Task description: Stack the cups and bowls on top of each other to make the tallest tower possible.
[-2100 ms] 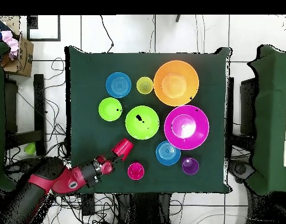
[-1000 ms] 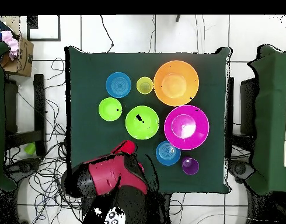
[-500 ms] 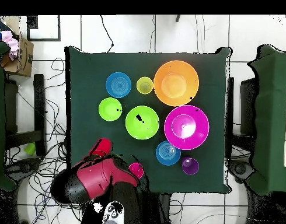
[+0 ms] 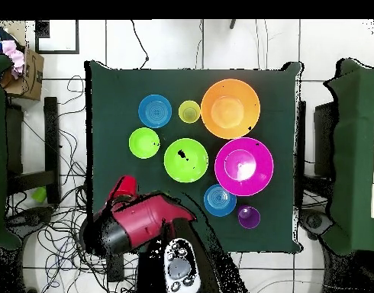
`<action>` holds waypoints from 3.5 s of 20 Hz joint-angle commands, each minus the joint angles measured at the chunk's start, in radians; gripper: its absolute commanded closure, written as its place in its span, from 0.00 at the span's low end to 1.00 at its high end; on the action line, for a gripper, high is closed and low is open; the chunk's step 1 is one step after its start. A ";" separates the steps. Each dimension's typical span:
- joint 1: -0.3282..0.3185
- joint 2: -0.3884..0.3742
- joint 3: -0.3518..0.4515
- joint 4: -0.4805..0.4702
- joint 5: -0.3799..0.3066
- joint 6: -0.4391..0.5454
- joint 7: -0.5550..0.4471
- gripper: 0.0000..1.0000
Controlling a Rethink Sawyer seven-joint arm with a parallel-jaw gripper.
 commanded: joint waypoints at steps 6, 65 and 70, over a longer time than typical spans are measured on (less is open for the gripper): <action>-0.226 0.050 0.183 -0.048 -0.182 0.121 -0.279 1.00; -0.213 0.311 0.051 -0.168 -0.314 0.102 0.061 1.00; -0.156 0.386 -0.006 -0.220 -0.369 0.002 0.082 1.00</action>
